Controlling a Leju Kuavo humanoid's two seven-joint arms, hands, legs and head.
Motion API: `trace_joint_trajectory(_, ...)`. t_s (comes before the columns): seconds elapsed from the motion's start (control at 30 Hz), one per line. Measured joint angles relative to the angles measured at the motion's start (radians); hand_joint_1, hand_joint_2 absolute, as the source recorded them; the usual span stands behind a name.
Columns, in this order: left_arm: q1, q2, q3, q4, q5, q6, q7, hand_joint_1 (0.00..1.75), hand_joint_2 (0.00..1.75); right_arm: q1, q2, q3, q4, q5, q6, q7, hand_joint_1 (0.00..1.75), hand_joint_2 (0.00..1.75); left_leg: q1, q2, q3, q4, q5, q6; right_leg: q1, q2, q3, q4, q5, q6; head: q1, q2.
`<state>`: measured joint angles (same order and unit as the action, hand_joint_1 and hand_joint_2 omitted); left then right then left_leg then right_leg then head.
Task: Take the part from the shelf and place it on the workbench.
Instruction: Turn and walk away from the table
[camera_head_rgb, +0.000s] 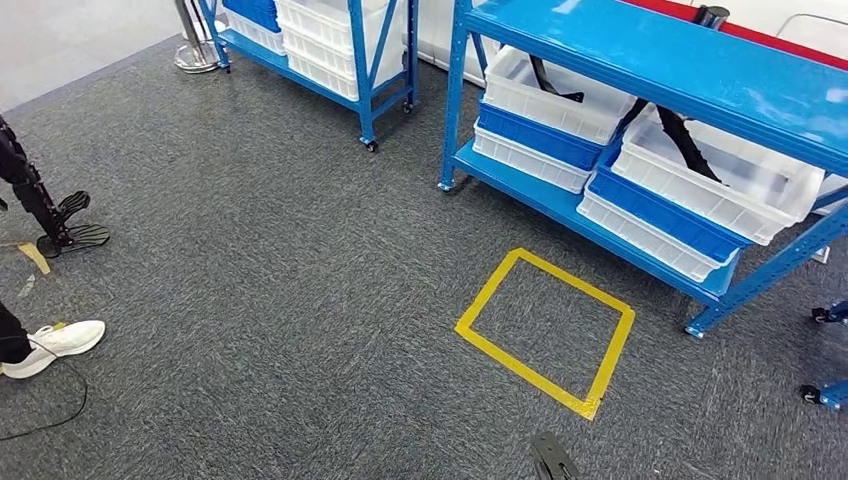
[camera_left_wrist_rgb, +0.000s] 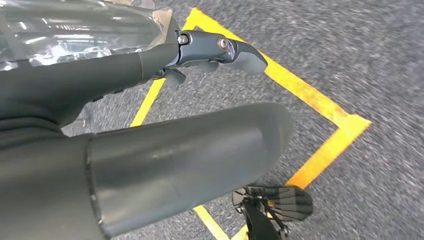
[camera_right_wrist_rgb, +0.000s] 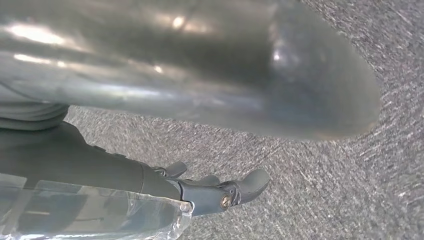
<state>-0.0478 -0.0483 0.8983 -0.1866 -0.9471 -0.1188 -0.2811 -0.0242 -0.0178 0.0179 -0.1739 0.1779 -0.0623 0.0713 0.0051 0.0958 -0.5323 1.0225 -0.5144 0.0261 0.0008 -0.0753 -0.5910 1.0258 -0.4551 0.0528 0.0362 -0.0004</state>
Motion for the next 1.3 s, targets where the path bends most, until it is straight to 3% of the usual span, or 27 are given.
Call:
trace_joint_trajectory(0.07,-0.002,-0.001,-0.001,0.0,-0.002,0.0,-0.002,0.0,0.0,0.0,0.0,0.0,0.001,0.001,-0.001,0.0,0.0,0.0,-0.001,0.02,0.01,-0.005,-0.005,-0.011,0.006,0.01,-0.001,-0.007,0.006,-0.015,0.0,0.0)
trace_joint_trajectory(0.1,-0.003,-0.002,-0.001,0.0,-0.003,0.001,-0.004,0.0,0.0,0.002,0.0,0.0,0.002,0.002,-0.001,0.0,0.0,0.0,0.001,0.022,0.013,-0.005,-0.009,-0.017,-0.001,0.022,0.001,-0.011,0.008,-0.022,-0.001,0.0)
trace_joint_trajectory(0.17,-0.004,-0.004,-0.001,0.0,-0.004,0.001,-0.007,0.0,0.0,0.003,0.002,0.0,0.002,0.003,-0.002,0.0,0.0,0.0,0.006,-0.018,0.001,0.032,-0.037,-0.028,-0.014,0.046,0.009,-0.021,0.013,-0.037,-0.004,0.0)
trace_joint_trajectory(0.23,0.0,-0.005,-0.001,0.0,-0.005,0.002,-0.009,0.0,0.0,0.0,0.004,0.0,0.003,0.006,-0.003,0.0,0.0,0.0,0.01,-0.078,-0.054,0.148,-0.098,-0.034,-0.018,0.072,0.013,-0.024,0.016,-0.049,-0.006,0.0)
trace_joint_trajectory(0.3,0.005,-0.005,-0.001,0.0,-0.006,0.003,-0.011,0.0,0.0,-0.002,0.004,0.0,0.003,0.008,-0.005,0.0,0.0,0.0,0.011,-0.097,-0.116,0.259,-0.135,-0.039,-0.016,0.1,0.015,-0.023,0.016,-0.053,-0.007,0.0)
trace_joint_trajectory(0.33,0.007,-0.005,-0.001,0.0,-0.006,0.004,-0.012,0.0,0.0,-0.001,0.005,0.0,0.003,0.009,-0.005,0.0,0.0,0.0,0.013,-0.099,-0.13,0.271,-0.124,-0.042,-0.015,0.115,0.016,-0.022,0.015,-0.053,-0.007,0.0)
trace_joint_trajectory(0.4,0.007,-0.005,-0.002,0.001,-0.008,0.006,-0.015,0.0,0.0,0.001,0.006,-0.001,0.004,0.011,-0.006,0.0,0.0,0.0,0.019,-0.106,-0.103,0.187,-0.053,-0.044,-0.015,0.144,0.019,-0.02,0.015,-0.052,-0.007,0.0)
trace_joint_trajectory(0.47,0.006,-0.005,-0.002,0.001,-0.009,0.009,-0.018,0.0,0.0,0.0,0.008,-0.001,0.004,0.013,-0.009,0.0,0.0,0.0,0.026,-0.145,-0.052,0.061,0.007,-0.042,-0.012,0.17,0.017,-0.015,0.012,-0.046,-0.006,0.0)
trace_joint_trajectory(0.53,0.006,-0.005,-0.002,0.001,-0.013,0.012,-0.018,0.0,0.0,-0.001,0.008,-0.001,0.004,0.016,-0.011,0.001,0.0,0.0,0.025,-0.17,-0.03,0.007,0.017,-0.034,-0.01,0.191,0.009,-0.011,0.011,-0.034,-0.005,0.0)
trace_joint_trajectory(0.6,0.003,-0.006,-0.002,0.001,-0.015,0.014,-0.019,0.0,0.0,0.005,0.008,-0.001,0.004,0.018,-0.013,0.002,0.0,0.0,0.019,-0.151,-0.025,0.001,0.018,-0.02,-0.013,0.207,-0.002,-0.012,0.013,-0.019,-0.005,0.0)
trace_joint_trajectory(0.63,0.001,-0.007,-0.002,0.001,-0.016,0.014,-0.019,0.0,0.0,0.008,0.007,-0.001,0.004,0.019,-0.014,0.002,0.0,0.0,0.019,-0.141,-0.019,-0.004,0.021,-0.01,-0.014,0.197,-0.007,-0.006,0.011,-0.014,-0.006,0.0)
trace_joint_trajectory(0.7,-0.001,-0.007,-0.002,0.001,-0.017,0.016,-0.02,0.0,0.0,0.01,0.008,-0.001,0.005,0.02,-0.015,0.003,0.0,0.0,0.022,-0.116,-0.01,-0.017,0.029,0.005,-0.011,0.145,-0.034,0.049,-0.018,-0.014,-0.001,0.0)
trace_joint_trajectory(0.77,0.0,-0.007,-0.001,0.001,-0.017,0.018,-0.02,0.0,0.0,0.006,0.009,-0.001,0.005,0.02,-0.016,0.003,0.0,0.0,0.02,-0.088,-0.008,-0.02,0.03,0.011,-0.013,0.097,-0.097,0.174,-0.075,-0.019,0.004,0.0)
trace_joint_trajectory(0.83,0.002,-0.008,-0.001,0.001,-0.017,0.019,-0.02,0.0,0.0,0.005,0.008,-0.001,0.005,0.024,-0.018,0.002,0.0,0.0,0.019,-0.06,-0.007,-0.019,0.027,0.009,-0.018,0.085,-0.144,0.265,-0.102,-0.011,0.004,0.0)
trace_joint_trajectory(0.87,0.002,-0.009,-0.001,0.001,-0.017,0.019,-0.02,0.0,0.0,0.007,0.008,-0.001,0.005,0.028,-0.019,-0.001,0.0,0.0,0.021,-0.048,-0.005,-0.019,0.024,0.006,-0.021,0.081,-0.139,0.255,-0.092,-0.001,0.004,0.0)
trace_joint_trajectory(0.9,0.002,-0.01,-0.001,0.001,-0.017,0.019,-0.02,0.0,0.0,0.008,0.007,-0.001,0.005,0.032,-0.02,-0.005,0.0,0.0,0.023,-0.037,-0.002,-0.019,0.021,0.002,-0.024,0.073,-0.112,0.204,-0.069,0.011,0.004,0.0)
trace_joint_trajectory(0.97,0.002,-0.01,-0.001,0.001,-0.016,0.019,-0.02,0.0,0.0,0.007,0.007,-0.001,0.005,0.04,-0.022,-0.013,0.0,0.0,0.022,-0.018,0.006,-0.018,0.012,-0.011,-0.027,0.029,-0.035,0.063,-0.016,0.025,0.005,0.0)
trace_joint_trajectory(1.03,0.003,-0.009,-0.001,0.001,-0.016,0.021,-0.02,0.0,0.0,0.004,0.007,0.001,0.005,0.052,-0.028,-0.016,0.0,0.0,0.016,-0.003,0.013,-0.018,0.002,-0.027,-0.023,0.002,0.004,-0.005,0.008,0.015,0.003,0.0)
trace_joint_trajectory(1.1,0.0,-0.009,-0.001,0.001,-0.016,0.022,-0.02,0.0,0.0,0.004,0.007,0.003,0.005,0.065,-0.034,-0.015,0.0,0.0,0.016,0.01,0.022,-0.023,-0.002,-0.038,-0.019,0.015,0.004,-0.004,0.008,-0.005,-0.001,0.0)
trace_joint_trajectory(1.13,-0.002,-0.01,-0.001,0.001,-0.016,0.023,-0.02,0.0,0.0,0.005,0.008,0.004,0.006,0.069,-0.035,-0.014,0.0,0.0,0.019,0.005,0.024,-0.021,-0.007,-0.043,-0.023,0.022,0.004,-0.005,0.007,-0.013,-0.002,0.0)
trace_joint_trajectory(1.2,-0.003,-0.011,-0.001,0.001,-0.017,0.023,-0.023,0.0,0.0,0.005,0.009,0.004,0.006,0.072,-0.035,-0.011,0.0,0.0,0.025,-0.037,0.003,0.031,-0.046,-0.049,-0.03,0.035,0.004,-0.007,0.008,-0.033,-0.004,0.0)
trace_joint_trajectory(1.27,0.002,-0.012,-0.001,0.001,-0.017,0.023,-0.025,0.0,0.0,0.002,0.009,0.005,0.006,0.075,-0.035,-0.01,0.0,0.0,0.025,-0.085,-0.063,0.161,-0.113,-0.05,-0.027,0.048,0.004,-0.007,0.007,-0.049,-0.007,0.0)
trace_joint_trajectory(1.3,0.005,-0.012,-0.001,0.001,-0.018,0.024,-0.026,0.0,0.0,0.001,0.01,0.006,0.006,0.077,-0.034,-0.01,0.0,0.0,0.025,-0.093,-0.099,0.225,-0.137,-0.05,-0.023,0.054,0.004,-0.007,0.006,-0.054,-0.007,0.0)
